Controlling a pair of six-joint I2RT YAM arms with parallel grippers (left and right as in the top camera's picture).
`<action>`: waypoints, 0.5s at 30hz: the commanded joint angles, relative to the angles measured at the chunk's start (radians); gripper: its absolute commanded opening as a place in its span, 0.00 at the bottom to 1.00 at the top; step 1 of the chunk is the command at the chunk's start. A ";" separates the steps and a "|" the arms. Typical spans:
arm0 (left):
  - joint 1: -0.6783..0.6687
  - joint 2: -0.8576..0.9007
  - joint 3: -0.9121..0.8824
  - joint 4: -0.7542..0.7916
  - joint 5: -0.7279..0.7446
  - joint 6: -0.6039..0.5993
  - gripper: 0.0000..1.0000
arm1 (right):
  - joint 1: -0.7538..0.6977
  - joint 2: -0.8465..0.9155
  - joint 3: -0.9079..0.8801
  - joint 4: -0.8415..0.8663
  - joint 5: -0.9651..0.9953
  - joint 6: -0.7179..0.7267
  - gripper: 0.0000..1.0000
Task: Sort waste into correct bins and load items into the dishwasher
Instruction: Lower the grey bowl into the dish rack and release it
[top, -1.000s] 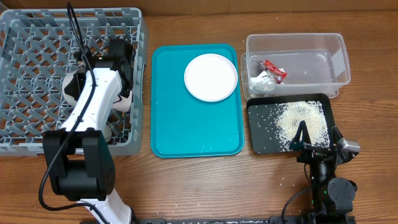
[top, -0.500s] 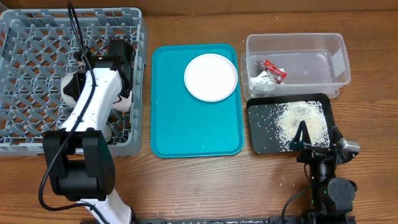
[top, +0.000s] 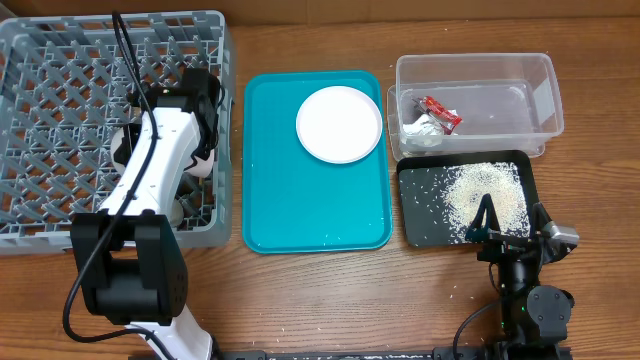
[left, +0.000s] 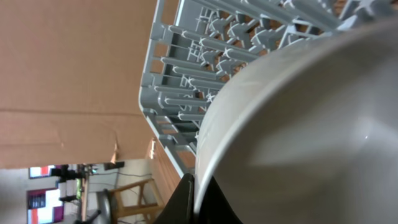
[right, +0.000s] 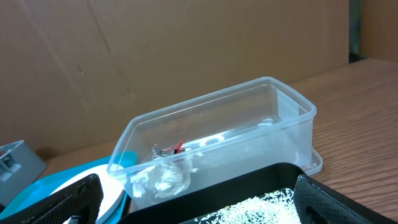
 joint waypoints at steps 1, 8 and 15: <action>-0.025 0.018 0.037 -0.054 0.196 -0.065 0.04 | -0.004 -0.010 -0.010 0.004 -0.001 0.001 1.00; -0.020 0.011 0.132 -0.092 -0.077 -0.058 0.04 | -0.004 -0.010 -0.010 0.004 -0.001 0.001 0.99; 0.001 0.019 0.123 -0.049 -0.193 -0.045 0.04 | -0.004 -0.010 -0.010 0.004 -0.001 0.001 1.00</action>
